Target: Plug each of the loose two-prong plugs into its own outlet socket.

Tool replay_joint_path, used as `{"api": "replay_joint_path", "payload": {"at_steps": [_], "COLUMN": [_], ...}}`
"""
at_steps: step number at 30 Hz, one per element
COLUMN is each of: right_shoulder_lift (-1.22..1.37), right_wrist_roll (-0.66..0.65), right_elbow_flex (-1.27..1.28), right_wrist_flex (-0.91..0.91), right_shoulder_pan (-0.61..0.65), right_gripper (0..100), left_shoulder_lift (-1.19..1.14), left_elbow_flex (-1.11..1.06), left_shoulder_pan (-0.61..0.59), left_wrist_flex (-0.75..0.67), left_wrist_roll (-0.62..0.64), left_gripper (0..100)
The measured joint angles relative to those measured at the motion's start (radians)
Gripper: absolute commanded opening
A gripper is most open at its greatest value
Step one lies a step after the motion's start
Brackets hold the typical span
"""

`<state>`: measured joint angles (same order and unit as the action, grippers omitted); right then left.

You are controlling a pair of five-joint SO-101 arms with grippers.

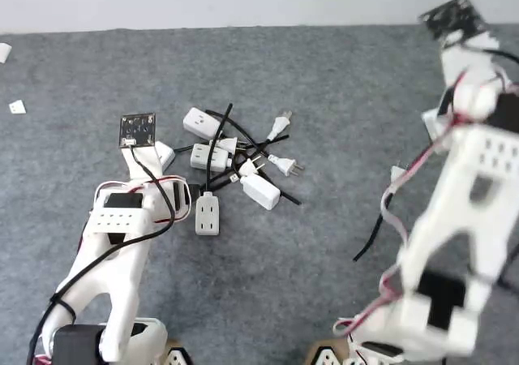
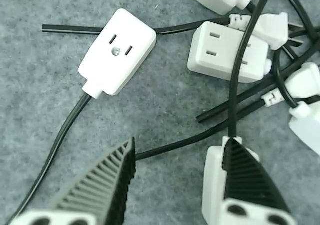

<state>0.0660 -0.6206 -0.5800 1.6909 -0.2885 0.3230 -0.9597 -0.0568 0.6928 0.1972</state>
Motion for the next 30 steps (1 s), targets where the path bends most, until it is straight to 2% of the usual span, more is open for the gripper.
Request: {"api": "replay_joint_path", "payload": {"at_steps": [6,11,20,24,30], "right_shoulder_lift": [0.396,0.594,0.812,0.815,0.701], "right_wrist_roll": [0.265,0.437,0.506,0.531,0.539], "right_elbow_flex": [-0.399,-0.459,-0.463,-0.430,-0.189], "right_wrist_flex": [0.060,0.061,0.061,0.061,0.061], "right_shoulder_pan": [0.005,0.060,0.077,0.072,0.063], "right_gripper": [9.6,9.6,9.6,9.6,9.6], "left_shoulder_lift": [0.000,0.000,0.000,0.000,0.000], "left_elbow_flex": [0.000,0.000,0.000,0.000,0.000], "left_shoulder_pan": [0.000,0.000,0.000,0.000,0.000], "left_wrist_flex": [0.000,0.000,0.000,0.000,0.000], "left_wrist_roll": [0.000,0.000,0.000,0.000,0.000], "left_gripper": [26,26,26,26,26]}}
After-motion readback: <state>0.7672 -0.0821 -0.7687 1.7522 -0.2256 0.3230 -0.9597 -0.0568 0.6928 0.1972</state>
